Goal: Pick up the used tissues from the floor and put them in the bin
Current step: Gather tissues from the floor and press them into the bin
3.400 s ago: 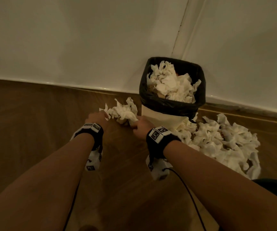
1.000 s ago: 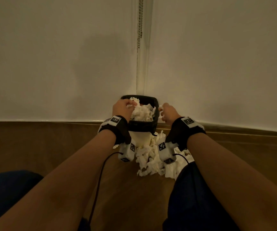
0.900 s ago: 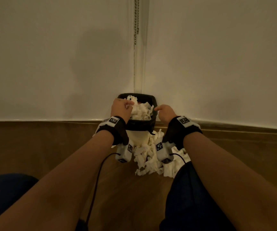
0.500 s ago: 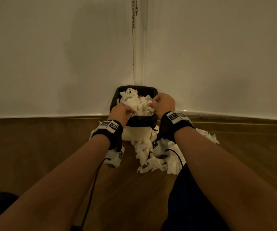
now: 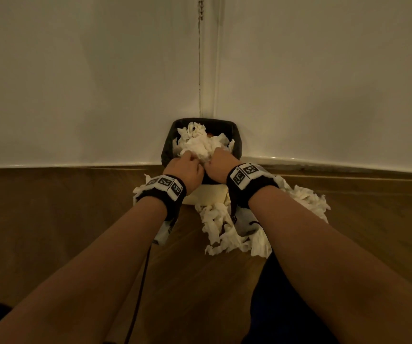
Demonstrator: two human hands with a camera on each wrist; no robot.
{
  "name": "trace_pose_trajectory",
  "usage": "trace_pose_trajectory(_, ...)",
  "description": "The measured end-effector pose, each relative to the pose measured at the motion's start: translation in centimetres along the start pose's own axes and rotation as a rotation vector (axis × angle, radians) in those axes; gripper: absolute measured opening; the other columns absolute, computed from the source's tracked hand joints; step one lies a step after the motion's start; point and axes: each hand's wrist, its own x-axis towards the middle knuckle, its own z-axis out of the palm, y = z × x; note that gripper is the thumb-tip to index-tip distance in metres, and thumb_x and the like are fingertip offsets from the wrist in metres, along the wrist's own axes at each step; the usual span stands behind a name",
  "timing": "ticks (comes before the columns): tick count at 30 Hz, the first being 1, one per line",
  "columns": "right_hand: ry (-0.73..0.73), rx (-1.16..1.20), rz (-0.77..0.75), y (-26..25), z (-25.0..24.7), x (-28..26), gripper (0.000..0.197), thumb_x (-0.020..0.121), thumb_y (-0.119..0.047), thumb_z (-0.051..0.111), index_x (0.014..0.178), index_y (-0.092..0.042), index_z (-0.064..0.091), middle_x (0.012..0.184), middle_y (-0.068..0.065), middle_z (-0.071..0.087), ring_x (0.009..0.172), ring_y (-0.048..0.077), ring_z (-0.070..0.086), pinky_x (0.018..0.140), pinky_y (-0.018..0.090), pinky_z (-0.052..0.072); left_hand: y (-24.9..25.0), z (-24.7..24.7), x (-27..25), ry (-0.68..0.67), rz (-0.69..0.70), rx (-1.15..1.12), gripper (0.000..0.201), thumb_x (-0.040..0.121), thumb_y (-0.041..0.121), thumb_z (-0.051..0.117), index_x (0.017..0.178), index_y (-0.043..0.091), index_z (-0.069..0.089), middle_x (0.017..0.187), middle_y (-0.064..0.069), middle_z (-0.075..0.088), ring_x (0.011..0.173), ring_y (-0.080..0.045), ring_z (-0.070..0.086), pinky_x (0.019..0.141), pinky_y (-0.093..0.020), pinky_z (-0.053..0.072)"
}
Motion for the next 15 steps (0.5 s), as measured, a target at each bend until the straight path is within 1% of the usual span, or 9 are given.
trace_pose_trajectory(2, -0.05, 0.066, -0.011, 0.0, 0.3, -0.3, 0.036, 0.101, -0.017, 0.03, 0.115, 0.0, 0.057, 0.117, 0.019, 0.061, 0.105, 0.032, 0.058, 0.082, 0.035, 0.043, 0.0, 0.2, 0.2, -0.005, 0.01, 0.112, 0.042, 0.098, 0.029, 0.025, 0.122, 0.014, 0.055, 0.128, -0.007, 0.051, 0.114, -0.023, 0.047, 0.098, -0.038, 0.032)
trace_pose_trajectory(3, -0.047, 0.095, 0.031, 0.0, 0.4, -0.4, 0.035, 0.101, -0.019, 0.029, 0.115, -0.002, 0.057, 0.116, 0.017, 0.061, 0.104, 0.032, 0.059, 0.082, 0.036, 0.044, 0.1, 0.2, 0.3, -0.014, -0.007, 0.15, 0.042, 0.098, 0.031, 0.023, 0.122, 0.017, 0.054, 0.129, -0.004, 0.052, 0.117, -0.023, 0.045, 0.099, -0.041, 0.028)
trace_pose_trajectory(5, -0.027, 0.071, 0.039, 0.2, 0.5, -0.4, 0.035, 0.101, -0.022, 0.028, 0.117, -0.007, 0.055, 0.118, 0.014, 0.06, 0.108, 0.031, 0.057, 0.089, 0.043, 0.043, 0.2, 0.2, 0.3, -0.037, -0.038, 0.187, 0.043, 0.097, 0.034, 0.022, 0.119, 0.02, 0.056, 0.125, -0.002, 0.055, 0.118, -0.023, 0.042, 0.1, -0.047, 0.023)
trace_pose_trajectory(7, -0.01, -0.032, 0.02, 0.3, 0.4, -0.1, 0.036, 0.101, -0.024, 0.027, 0.115, -0.008, 0.056, 0.118, 0.013, 0.059, 0.11, 0.031, 0.055, 0.094, 0.044, 0.04, 0.3, -0.1, 0.2, -0.023, -0.057, 0.155, 0.039, 0.095, 0.034, 0.025, 0.11, 0.023, 0.059, 0.111, -0.003, 0.06, 0.114, -0.022, 0.043, 0.1, -0.049, 0.02)
trace_pose_trajectory(9, -0.003, -0.193, 0.0, 0.1, -0.3, -0.1, 0.036, 0.101, -0.025, 0.029, 0.109, -0.008, 0.059, 0.116, 0.012, 0.06, 0.109, 0.029, 0.055, 0.095, 0.041, 0.038, 0.2, -0.6, 0.1, 0.042, -0.061, 0.107, 0.035, 0.094, 0.032, 0.028, 0.106, 0.025, 0.06, 0.096, -0.001, 0.06, 0.107, -0.021, 0.046, 0.099, -0.047, 0.021)
trace_pose_trajectory(10, 0.021, -0.277, -0.02, 0.1, -0.6, 0.0, 0.034, 0.1, -0.026, 0.032, 0.108, -0.008, 0.06, 0.115, 0.012, 0.061, 0.108, 0.028, 0.055, 0.095, 0.039, 0.038, 0.0, -0.9, 0.0, 0.089, -0.059, 0.078, 0.034, 0.094, 0.031, 0.029, 0.104, 0.025, 0.06, 0.092, 0.001, 0.06, 0.103, -0.02, 0.048, 0.097, -0.045, 0.021)
trace_pose_trajectory(13, 0.13, -0.424, -0.065, -0.3, -1.6, -0.2, 0.027, 0.098, -0.024, 0.038, 0.101, -0.01, 0.061, 0.108, 0.009, 0.063, 0.104, 0.025, 0.056, 0.094, 0.038, 0.037, -1.1, -1.6, -0.5, 0.262, -0.083, -0.083, 0.028, 0.093, 0.028, 0.033, 0.1, 0.029, 0.06, 0.09, 0.006, 0.061, 0.092, -0.017, 0.054, 0.094, -0.041, 0.022)
trace_pose_trajectory(15, 0.262, -0.428, -0.1, -0.6, -2.1, -0.6, 0.026, 0.097, -0.023, 0.038, 0.093, -0.011, 0.061, 0.1, 0.007, 0.065, 0.095, 0.025, 0.059, 0.09, 0.037, 0.038, -2.3, -2.1, -0.9, 0.359, -0.131, -0.196, 0.025, 0.094, 0.029, 0.034, 0.099, 0.032, 0.059, 0.087, 0.009, 0.062, 0.087, -0.015, 0.055, 0.092, -0.039, 0.022)
